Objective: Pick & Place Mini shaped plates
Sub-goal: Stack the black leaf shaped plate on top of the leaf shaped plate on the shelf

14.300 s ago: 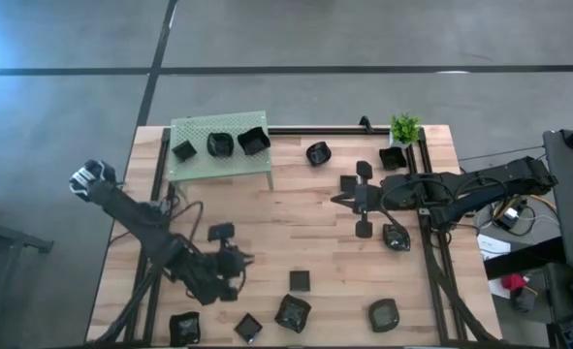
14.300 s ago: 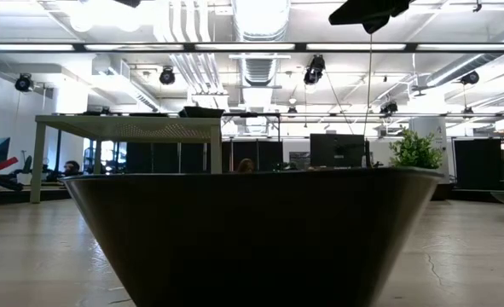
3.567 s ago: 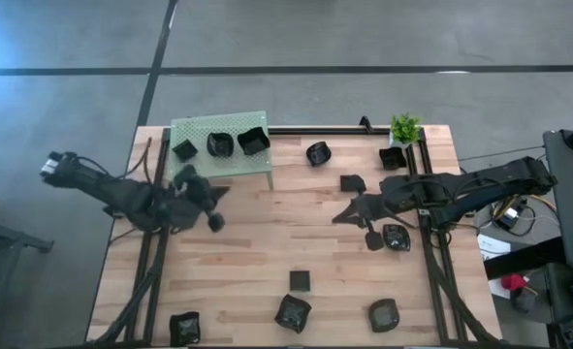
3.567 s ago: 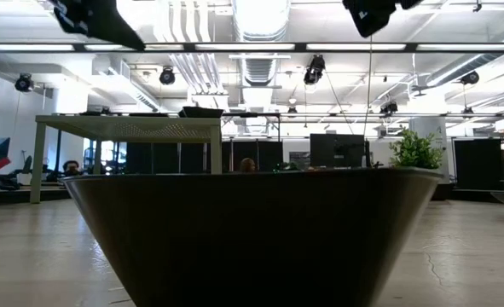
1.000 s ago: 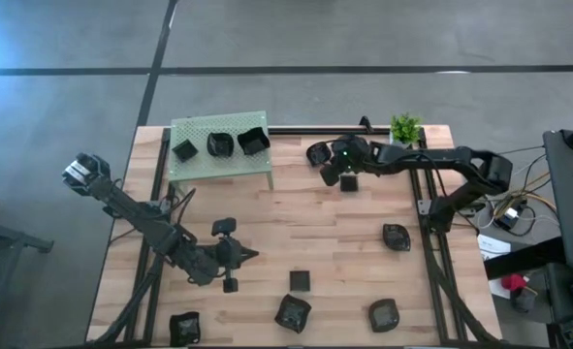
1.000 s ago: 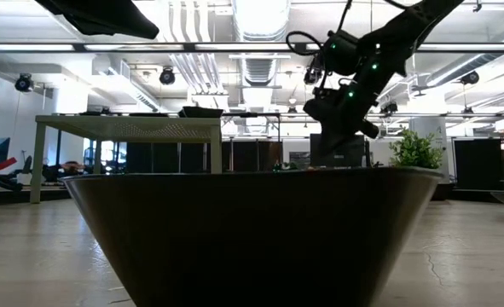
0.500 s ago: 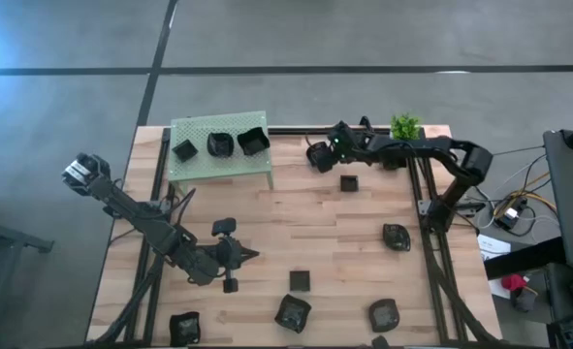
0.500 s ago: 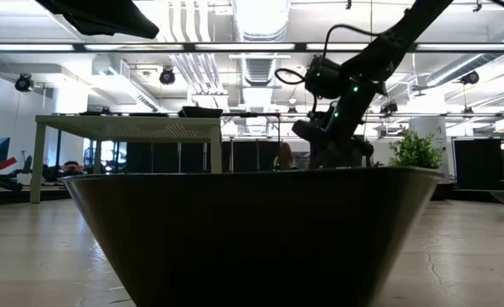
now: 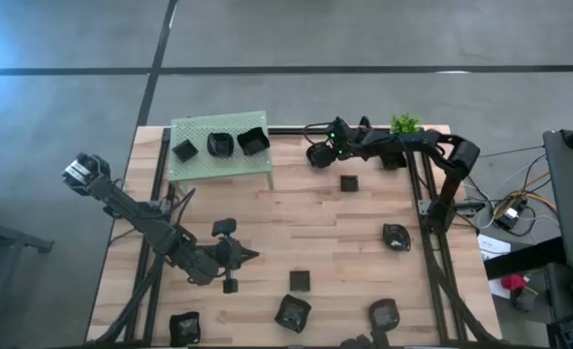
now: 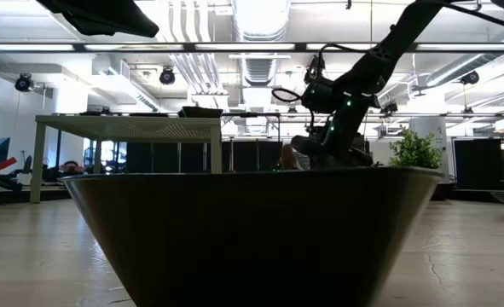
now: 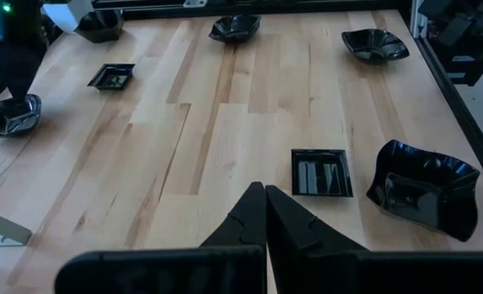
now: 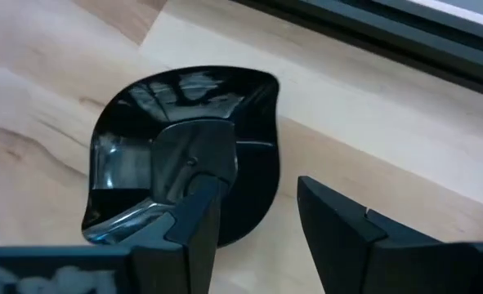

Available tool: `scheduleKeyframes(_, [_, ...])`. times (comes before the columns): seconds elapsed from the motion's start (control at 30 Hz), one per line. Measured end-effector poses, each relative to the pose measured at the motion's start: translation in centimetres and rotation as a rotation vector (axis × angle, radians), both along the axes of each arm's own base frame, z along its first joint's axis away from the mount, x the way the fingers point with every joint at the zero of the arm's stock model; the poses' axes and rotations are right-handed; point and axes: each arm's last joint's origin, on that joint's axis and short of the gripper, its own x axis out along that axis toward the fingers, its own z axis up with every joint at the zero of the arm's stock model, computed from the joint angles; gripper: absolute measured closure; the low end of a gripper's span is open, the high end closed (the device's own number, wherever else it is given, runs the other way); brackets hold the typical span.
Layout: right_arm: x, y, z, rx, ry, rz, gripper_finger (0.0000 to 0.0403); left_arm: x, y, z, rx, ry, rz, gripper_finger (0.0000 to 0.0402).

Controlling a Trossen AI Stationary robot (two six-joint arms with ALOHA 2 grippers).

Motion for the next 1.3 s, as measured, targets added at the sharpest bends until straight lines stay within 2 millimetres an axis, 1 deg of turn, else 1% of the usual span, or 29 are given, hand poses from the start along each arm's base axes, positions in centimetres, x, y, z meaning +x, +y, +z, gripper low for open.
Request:
scheduleKeyframes(0.23, [-0.2,-0.3,-0.3,0.024,-0.013,0.005,0.0242,0.0,0.0,0.0,-0.002,-0.003,0.000,0.0402])
scheduleKeyframes(0.67, [-0.3,-0.4,-0.6,0.045,-0.020,0.009,0.0259,0.0,0.0,0.0,-0.015,-0.006,0.005,0.0402])
scheduleKeyframes(0.8, [-0.2,-0.4,-1.1,0.055,-0.012,0.009,0.0266,0.0,0.0,0.0,-0.015,-0.006,0.005,0.0402])
scheduleKeyframes(0.9, [0.0,-0.5,-2.0,0.087,-0.004,0.039,0.0272,0.0,0.0,0.1,-0.015,-0.006,0.005,0.0401])
scheduleKeyframes(0.97, [0.1,-0.6,-2.1,0.083,-0.016,0.057,0.0277,0.0,0.0,0.0,-0.016,-0.006,0.004,0.0402])
scheduleKeyframes(1.13, [0.3,-0.7,-2.1,0.074,-0.027,0.057,0.0304,0.0,-0.1,0.1,-0.031,-0.008,0.005,0.0401])
scheduleKeyframes(1.3, [0.3,-0.8,-2.0,0.067,-0.027,0.069,0.0356,0.0,-0.1,0.1,-0.032,-0.007,0.004,0.0402])
